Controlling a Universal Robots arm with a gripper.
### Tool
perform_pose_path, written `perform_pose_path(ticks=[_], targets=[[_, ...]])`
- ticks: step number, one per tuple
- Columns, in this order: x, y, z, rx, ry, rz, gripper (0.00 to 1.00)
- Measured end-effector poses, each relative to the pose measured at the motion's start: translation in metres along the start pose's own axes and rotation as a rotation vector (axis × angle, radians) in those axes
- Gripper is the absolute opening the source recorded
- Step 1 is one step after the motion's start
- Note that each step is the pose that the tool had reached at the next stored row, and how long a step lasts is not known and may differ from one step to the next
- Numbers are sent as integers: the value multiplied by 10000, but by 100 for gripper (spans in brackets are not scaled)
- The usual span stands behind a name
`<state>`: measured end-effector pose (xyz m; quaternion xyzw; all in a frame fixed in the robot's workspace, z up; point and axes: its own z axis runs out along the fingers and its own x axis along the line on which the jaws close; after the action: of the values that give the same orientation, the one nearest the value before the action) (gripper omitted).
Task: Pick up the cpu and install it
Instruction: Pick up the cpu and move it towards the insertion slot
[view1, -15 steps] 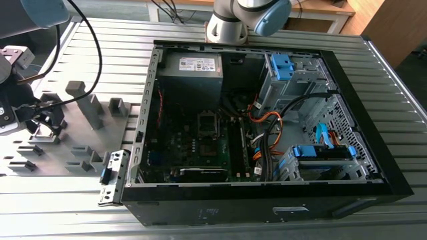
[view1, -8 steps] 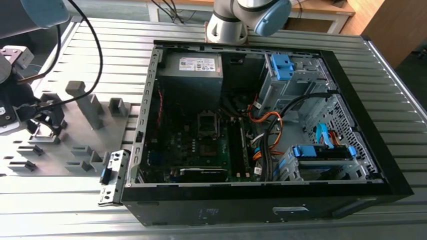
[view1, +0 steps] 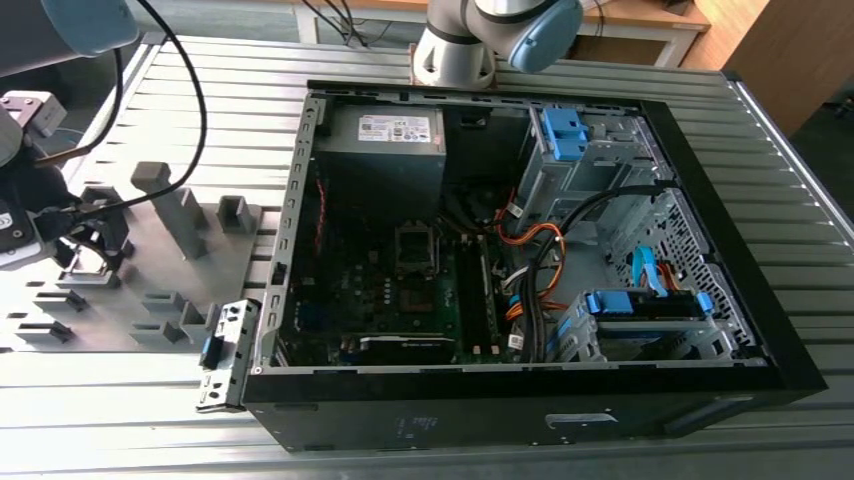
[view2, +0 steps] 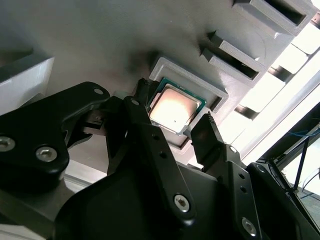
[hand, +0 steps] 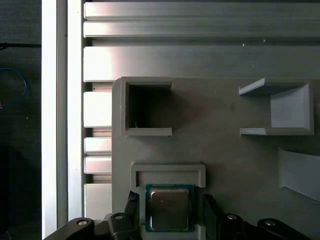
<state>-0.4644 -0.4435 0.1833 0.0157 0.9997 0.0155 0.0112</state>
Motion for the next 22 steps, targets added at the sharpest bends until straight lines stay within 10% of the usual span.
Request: perform_pose_path(ticks=[22], targets=[[0, 0, -5, 1, 3, 0, 51]])
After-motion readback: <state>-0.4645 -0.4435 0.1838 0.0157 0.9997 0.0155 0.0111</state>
